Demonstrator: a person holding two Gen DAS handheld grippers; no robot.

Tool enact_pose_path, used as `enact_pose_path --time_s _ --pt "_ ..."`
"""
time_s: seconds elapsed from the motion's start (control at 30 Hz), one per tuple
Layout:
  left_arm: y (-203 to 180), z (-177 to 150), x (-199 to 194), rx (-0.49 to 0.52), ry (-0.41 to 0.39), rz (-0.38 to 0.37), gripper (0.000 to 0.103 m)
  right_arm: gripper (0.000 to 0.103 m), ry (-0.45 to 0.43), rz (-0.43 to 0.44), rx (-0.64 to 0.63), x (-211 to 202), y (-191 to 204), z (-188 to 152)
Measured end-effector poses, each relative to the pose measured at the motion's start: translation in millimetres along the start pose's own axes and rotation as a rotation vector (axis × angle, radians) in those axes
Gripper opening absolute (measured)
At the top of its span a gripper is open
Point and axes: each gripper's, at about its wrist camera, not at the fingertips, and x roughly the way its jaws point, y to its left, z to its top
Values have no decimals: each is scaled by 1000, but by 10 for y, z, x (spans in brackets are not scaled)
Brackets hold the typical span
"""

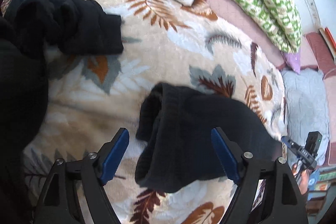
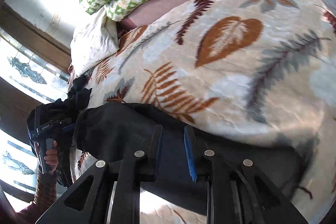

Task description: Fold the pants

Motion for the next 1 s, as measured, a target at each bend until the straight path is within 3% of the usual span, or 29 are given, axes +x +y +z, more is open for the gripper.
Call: enact_pose_path --time_s 0.13,0.23,0.3,0.37,0.5,0.6,0.63,0.67,0.7,0.8,0.87,0.93,1.0 --pt "-61 -148 219 45 71 28 80 33 -73 -82 156 -485 -666 -306" --pt "-114 -168 377 79 88 83 81 36 -87 -145 251 -665 -1061 -508" --pt "-135 -159 427 78 87 104 85 36 -82 -143 299 -670 -1220 -598" --pt "-164 -150 416 63 75 108 85 36 -82 -95 333 -620 -1281 -628" --pt "-160 -124 439 41 85 117 86 36 -172 -31 301 -548 -1091 -523" --pt "-194 -135 464 41 88 128 86 36 -48 -100 262 -295 -951 -415" --pt "-207 -134 480 46 90 133 87 28 -17 -154 232 -243 -900 -379" --pt "-237 -115 526 47 92 136 88 12 -6 -179 197 -232 -858 -330" --pt "-249 -111 539 44 91 136 90 10 -9 -181 183 -252 -841 -267" --pt "-276 -102 580 47 89 130 95 23 -11 -119 265 -360 -948 -167" --pt "-294 -101 619 67 87 124 100 47 10 -87 301 -402 -1012 -245" --pt "-330 -100 671 96 86 137 102 56 -7 -82 317 -465 -1059 -412" --pt "-397 -104 725 128 74 175 102 59 -12 -54 346 -465 -1108 -589"
